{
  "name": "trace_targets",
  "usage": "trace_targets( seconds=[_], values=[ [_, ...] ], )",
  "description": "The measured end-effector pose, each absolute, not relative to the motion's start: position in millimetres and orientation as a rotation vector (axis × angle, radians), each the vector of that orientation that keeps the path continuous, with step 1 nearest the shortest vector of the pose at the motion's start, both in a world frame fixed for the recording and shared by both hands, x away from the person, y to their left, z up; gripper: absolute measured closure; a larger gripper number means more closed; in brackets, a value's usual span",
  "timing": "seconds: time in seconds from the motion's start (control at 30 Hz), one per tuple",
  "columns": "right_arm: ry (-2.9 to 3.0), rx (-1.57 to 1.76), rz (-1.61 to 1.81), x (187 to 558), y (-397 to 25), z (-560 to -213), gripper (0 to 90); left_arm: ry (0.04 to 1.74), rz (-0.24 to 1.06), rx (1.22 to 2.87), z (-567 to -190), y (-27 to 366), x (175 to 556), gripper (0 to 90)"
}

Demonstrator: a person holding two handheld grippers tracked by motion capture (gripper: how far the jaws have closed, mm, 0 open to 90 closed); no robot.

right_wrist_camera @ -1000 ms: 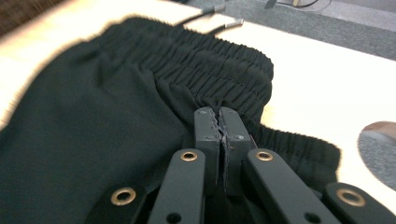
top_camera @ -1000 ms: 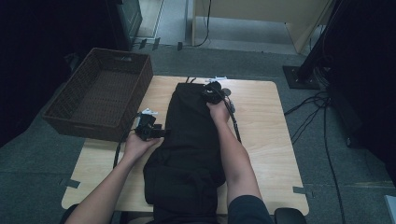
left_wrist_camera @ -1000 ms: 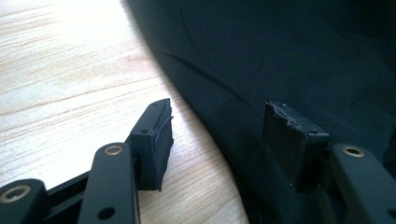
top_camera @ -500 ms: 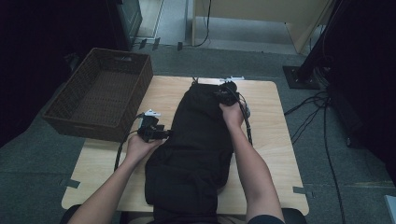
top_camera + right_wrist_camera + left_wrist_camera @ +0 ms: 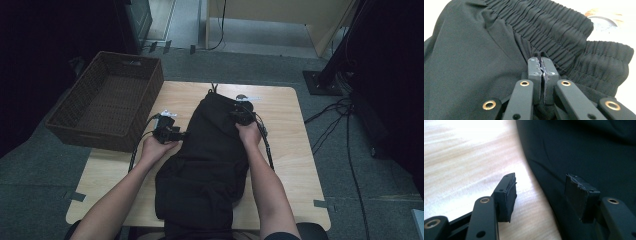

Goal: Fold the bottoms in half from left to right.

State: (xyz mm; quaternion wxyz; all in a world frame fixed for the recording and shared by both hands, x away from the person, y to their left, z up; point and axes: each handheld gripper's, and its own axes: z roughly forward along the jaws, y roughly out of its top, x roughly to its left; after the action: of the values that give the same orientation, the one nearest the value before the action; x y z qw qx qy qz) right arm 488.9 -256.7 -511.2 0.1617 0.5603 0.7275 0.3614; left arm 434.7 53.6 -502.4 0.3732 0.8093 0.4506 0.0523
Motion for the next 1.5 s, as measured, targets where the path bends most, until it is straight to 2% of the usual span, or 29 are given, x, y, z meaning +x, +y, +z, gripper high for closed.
trace_targets(
  seconds=[0.37,0.53,1.0,1.33,1.5],
  values=[
    [2.206,1.462,1.119,484.3,-228.6,-513.9,87.3,1.172,0.137,2.086,-504.2,58.4,439.5,42.5],
    [2.209,1.454,1.136,484.1,-229.8,-514.2,83.4,1.185,0.143,2.071,-504.4,60.2,446.8,42.3],
    [2.159,1.474,1.212,485.3,-249.1,-502.9,46.6,1.170,0.134,2.054,-491.4,47.7,483.5,41.4],
    [2.140,1.453,1.151,478.4,-261.5,-500.8,35.3,1.169,0.152,2.096,-494.4,34.0,501.4,39.1],
    [2.169,1.496,1.160,479.0,-262.6,-505.0,26.3,1.182,0.145,2.115,-502.3,31.5,504.3,39.1]
  ],
)
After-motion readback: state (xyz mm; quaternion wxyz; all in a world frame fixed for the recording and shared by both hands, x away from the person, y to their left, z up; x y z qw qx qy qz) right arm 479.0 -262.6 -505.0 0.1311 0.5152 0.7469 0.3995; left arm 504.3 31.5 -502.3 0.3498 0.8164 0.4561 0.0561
